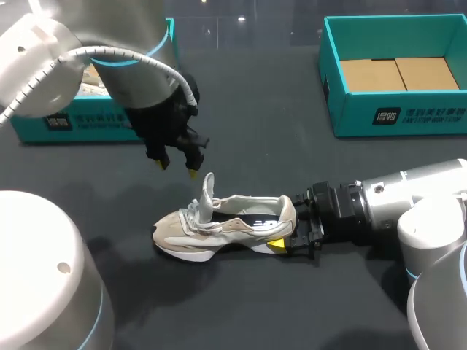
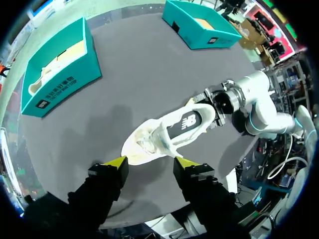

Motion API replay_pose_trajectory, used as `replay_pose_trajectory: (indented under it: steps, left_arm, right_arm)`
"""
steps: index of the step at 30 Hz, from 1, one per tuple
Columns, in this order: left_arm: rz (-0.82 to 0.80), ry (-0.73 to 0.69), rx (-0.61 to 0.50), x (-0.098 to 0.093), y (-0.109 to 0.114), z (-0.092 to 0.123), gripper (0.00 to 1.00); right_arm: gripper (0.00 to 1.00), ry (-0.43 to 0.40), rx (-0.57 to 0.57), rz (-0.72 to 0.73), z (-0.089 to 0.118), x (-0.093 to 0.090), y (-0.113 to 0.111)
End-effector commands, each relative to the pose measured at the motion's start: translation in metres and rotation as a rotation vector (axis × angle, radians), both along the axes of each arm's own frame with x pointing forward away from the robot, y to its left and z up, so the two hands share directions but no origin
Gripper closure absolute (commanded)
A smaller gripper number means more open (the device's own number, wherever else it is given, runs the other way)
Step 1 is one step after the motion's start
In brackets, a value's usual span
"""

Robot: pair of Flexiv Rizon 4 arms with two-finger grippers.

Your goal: Take the shoe out of the shoebox, open the shoe tongue, remove and reinsert the insole, then place the shoe into the shoebox

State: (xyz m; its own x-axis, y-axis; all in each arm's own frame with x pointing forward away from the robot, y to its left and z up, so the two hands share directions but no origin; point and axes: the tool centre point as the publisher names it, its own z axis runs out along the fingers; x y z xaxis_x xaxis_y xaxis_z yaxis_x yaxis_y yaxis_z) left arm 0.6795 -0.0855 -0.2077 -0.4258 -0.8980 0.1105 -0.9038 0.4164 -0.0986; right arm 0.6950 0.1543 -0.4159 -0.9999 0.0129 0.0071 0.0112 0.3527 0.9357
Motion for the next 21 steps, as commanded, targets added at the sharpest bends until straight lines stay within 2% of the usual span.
replay_pose_trajectory:
  steps: [1,5,6,9,11,15,18,21]
  left_arm:
    - [-0.196,0.03,-0.006,0.003,-0.013,0.01,0.4]
    - [-0.393,0.042,-0.017,0.005,-0.026,0.022,0.38]
    - [-0.464,0.047,-0.016,0.006,-0.028,0.025,0.41]
    - [-0.6,0.053,-0.027,0.009,-0.037,0.035,0.41]
    - [-0.713,0.069,-0.029,0.011,-0.042,0.04,0.46]
    - [-0.873,0.054,-0.016,0.013,-0.054,0.046,0.4]
    - [-0.979,0.06,-0.011,0.011,-0.064,0.048,0.39]
    - [-1.061,0.058,-0.002,0.009,-0.076,0.048,0.48]
  right_arm:
    - [1.0,0.001,-0.005,0.001,-0.002,0.0,0.001]
    - [1.0,0.001,-0.005,0.001,-0.002,0.0,0.001]
    - [1.0,0.001,-0.005,0.001,-0.002,0.0,0.001]
    - [1.0,0.001,-0.005,0.001,-0.002,0.0,0.001]
    - [1.0,0.001,-0.005,0.001,-0.002,0.0,0.001]
    - [1.0,0.001,-0.005,0.001,-0.002,0.0,0.001]
    - [1.0,0.001,-0.005,0.001,-0.002,0.0,0.001]
    - [1.0,0.001,-0.005,0.001,-0.002,0.0,0.001]
